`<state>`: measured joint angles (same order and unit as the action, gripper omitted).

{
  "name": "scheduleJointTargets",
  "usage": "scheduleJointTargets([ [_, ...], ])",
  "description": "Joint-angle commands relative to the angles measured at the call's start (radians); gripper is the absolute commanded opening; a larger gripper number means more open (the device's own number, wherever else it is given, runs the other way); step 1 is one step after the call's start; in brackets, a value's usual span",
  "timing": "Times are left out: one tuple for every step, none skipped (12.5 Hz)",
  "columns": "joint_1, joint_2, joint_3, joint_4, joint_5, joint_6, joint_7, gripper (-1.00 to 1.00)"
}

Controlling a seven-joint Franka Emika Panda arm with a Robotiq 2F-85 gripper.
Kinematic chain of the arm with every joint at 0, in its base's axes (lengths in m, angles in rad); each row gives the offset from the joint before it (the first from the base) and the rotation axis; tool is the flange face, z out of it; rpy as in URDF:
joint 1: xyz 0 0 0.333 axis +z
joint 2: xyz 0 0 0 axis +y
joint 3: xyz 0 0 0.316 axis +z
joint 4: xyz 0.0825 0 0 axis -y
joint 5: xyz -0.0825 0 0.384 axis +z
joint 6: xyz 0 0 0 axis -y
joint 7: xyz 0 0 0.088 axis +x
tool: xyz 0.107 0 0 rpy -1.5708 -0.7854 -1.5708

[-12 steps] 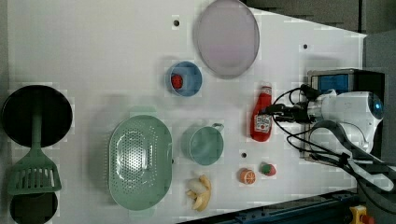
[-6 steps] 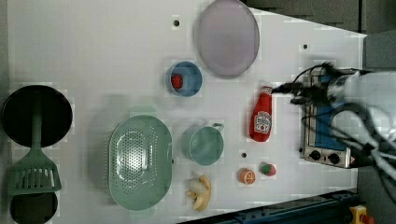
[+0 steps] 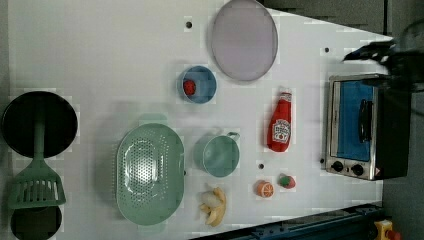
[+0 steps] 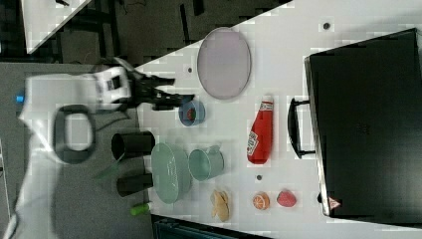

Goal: Pick ketchup from plate and place it on table.

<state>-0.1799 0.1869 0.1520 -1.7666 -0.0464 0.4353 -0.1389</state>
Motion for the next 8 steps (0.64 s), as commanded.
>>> scheduleJointTargets([
  [0.004, -0.019, 0.021, 0.144, 0.002, -0.160, 0.113, 1.00],
  [0.004, -0.018, 0.021, 0.189, 0.002, -0.224, 0.113, 1.00],
  [0.004, -0.019, 0.022, 0.229, 0.001, -0.271, 0.113, 1.00],
  [0.004, -0.019, 0.021, 0.261, -0.002, -0.323, 0.113, 1.00],
  [0.003, -0.019, 0.021, 0.290, -0.002, -0.366, 0.113, 1.00],
  [0.003, -0.019, 0.020, 0.312, -0.002, -0.408, 0.113, 1.00],
  [0.003, -0.019, 0.021, 0.330, -0.002, -0.438, 0.113, 1.00],
  [0.003, -0.019, 0.020, 0.336, -0.002, -0.460, 0.113, 1.00],
])
